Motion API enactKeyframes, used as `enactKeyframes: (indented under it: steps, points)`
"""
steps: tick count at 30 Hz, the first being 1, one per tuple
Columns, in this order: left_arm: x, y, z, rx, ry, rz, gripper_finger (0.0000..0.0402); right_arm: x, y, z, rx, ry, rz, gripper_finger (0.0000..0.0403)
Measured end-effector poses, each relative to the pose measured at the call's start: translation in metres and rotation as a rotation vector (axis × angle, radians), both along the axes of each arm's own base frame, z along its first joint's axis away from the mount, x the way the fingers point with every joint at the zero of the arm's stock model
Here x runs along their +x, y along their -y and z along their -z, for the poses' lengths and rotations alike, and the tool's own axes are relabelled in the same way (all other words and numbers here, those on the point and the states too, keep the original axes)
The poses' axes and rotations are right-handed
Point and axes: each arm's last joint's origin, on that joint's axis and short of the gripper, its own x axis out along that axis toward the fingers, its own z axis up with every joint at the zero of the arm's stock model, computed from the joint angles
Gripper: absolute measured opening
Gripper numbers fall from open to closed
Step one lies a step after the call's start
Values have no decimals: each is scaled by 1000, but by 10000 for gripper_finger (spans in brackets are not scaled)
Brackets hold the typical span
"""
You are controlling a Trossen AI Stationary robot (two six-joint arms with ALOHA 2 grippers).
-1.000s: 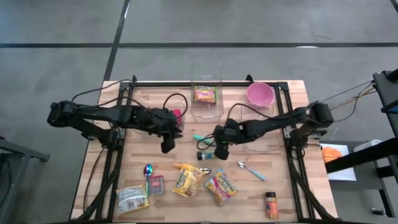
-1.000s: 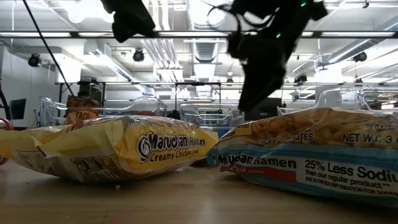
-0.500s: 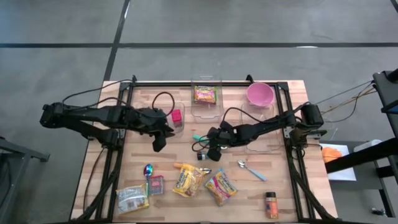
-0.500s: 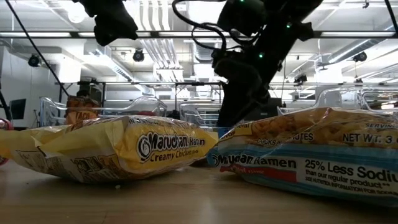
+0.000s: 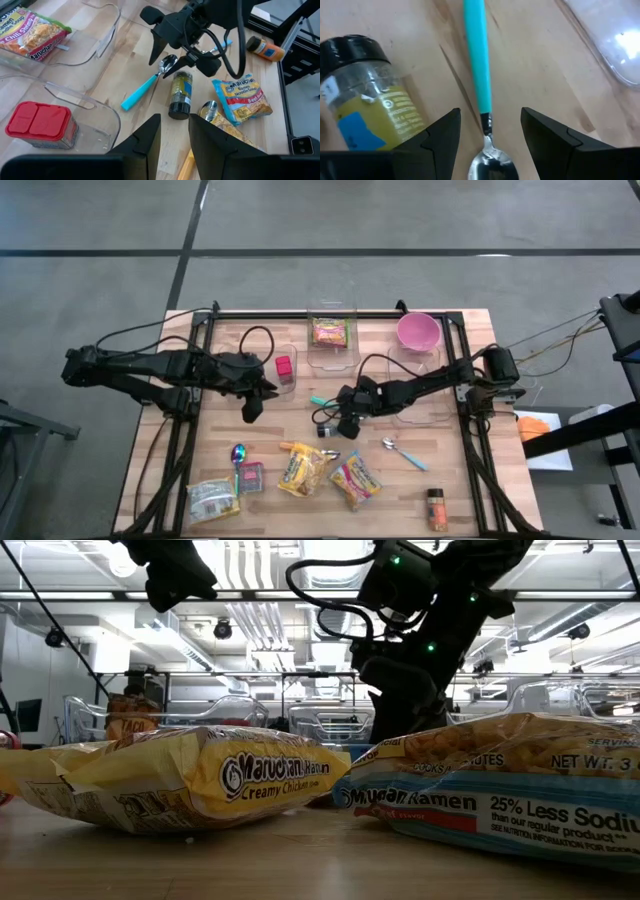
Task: Pick & Place Food Item
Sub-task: Put the top blue spoon into the right transparent bin
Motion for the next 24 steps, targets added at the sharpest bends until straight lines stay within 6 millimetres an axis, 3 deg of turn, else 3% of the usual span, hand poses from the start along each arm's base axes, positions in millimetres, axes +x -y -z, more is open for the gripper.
enactKeyframes:
  steps: [18,24]
  points:
    - [0,0,0,-6,6,-6,108,27,2,22,17,-97,-7,198]
    - [0,0,0,-6,5,-6,108,31,1,20,22,-108,-17,109]
